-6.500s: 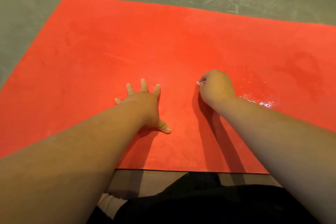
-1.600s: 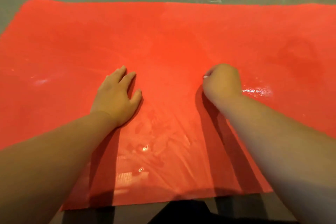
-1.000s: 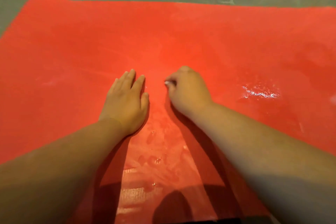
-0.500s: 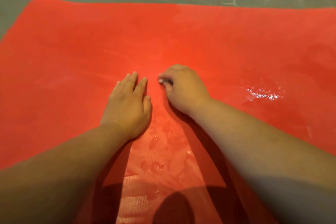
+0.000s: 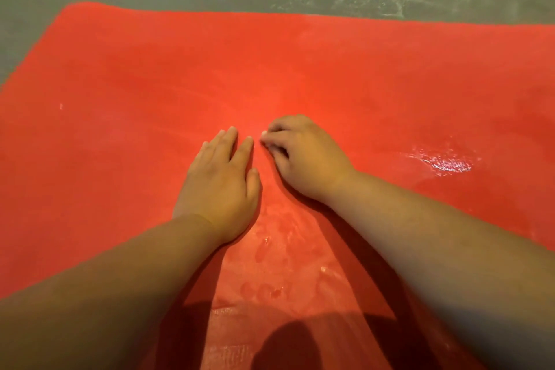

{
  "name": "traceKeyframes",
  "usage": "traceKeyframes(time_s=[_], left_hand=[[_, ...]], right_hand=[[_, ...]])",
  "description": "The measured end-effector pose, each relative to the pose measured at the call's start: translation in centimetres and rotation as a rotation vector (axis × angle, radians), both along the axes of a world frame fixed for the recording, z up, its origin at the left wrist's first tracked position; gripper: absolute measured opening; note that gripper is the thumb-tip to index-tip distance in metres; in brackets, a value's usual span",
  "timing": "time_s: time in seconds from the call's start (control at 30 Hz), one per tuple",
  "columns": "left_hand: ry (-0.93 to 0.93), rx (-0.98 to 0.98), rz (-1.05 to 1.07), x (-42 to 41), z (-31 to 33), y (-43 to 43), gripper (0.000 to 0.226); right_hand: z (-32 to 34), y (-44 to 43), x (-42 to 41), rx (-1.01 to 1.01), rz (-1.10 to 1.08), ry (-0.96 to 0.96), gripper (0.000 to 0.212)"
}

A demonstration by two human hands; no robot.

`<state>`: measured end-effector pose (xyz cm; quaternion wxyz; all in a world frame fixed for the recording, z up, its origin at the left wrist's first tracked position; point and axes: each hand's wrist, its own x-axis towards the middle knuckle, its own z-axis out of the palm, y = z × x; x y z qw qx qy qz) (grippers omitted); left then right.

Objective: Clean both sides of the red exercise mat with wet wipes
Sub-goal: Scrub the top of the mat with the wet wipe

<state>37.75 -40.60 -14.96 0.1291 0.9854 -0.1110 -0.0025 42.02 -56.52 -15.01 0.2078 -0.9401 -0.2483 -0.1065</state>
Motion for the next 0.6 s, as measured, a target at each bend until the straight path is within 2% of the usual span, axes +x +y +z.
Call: traceKeyframes(time_s=[0.03, 0.07, 0.13, 0.2, 0.23, 0.3, 0.43, 0.5, 0.53, 0.57, 0.6], left_hand=[[0.002, -0.001, 0.002, 0.0, 0.0, 0.0, 0.067], [0.007, -0.001, 0.004, 0.0, 0.0, 0.0, 0.068], [0.014, -0.001, 0.007, 0.0, 0.1, 0.0, 0.069], [0.012, -0.013, 0.008, 0.0, 0.2, 0.0, 0.069], [0.009, -0.022, 0.006, 0.0, 0.2, 0.0, 0.069], [-0.006, -0.045, 0.006, 0.0, 0.2, 0.0, 0.068], [-0.06, -0.187, 0.042, 0.1, 0.3, 0.2, 0.067], [-0.096, -0.219, 0.071, 0.3, 0.1, 0.4, 0.069], [-0.109, -0.201, 0.086, 0.4, 0.1, 0.3, 0.067], [-0.102, -0.17, 0.107, 0.5, 0.1, 0.3, 0.065], [-0.075, -0.135, 0.13, 0.6, 0.2, 0.2, 0.064]], right_hand=[[0.1, -1.1, 0.8, -0.021, 0.019, -0.015, 0.019], [0.3, -2.7, 2.0, -0.036, -0.063, -0.03, 0.02], [0.7, -6.9, 4.6, -0.017, -0.404, 0.006, 0.024], [1.0, -10.3, 6.0, 0.108, -0.774, 0.135, 0.027], [0.9, -10.6, 6.2, 0.159, -0.865, 0.162, 0.028], [0.7, -7.6, 5.3, 0.151, -0.81, 0.135, 0.029], [-0.2, 1.0, -0.1, 0.076, -0.154, -0.016, 0.022], [0.3, 0.6, -0.1, -0.005, 0.091, -0.02, 0.025], [0.5, -0.8, 1.0, -0.049, 0.09, -0.023, 0.027], [0.7, -2.6, 2.2, -0.055, -0.003, -0.019, 0.027], [1.0, -4.7, 3.6, -0.03, -0.186, -0.003, 0.026]])
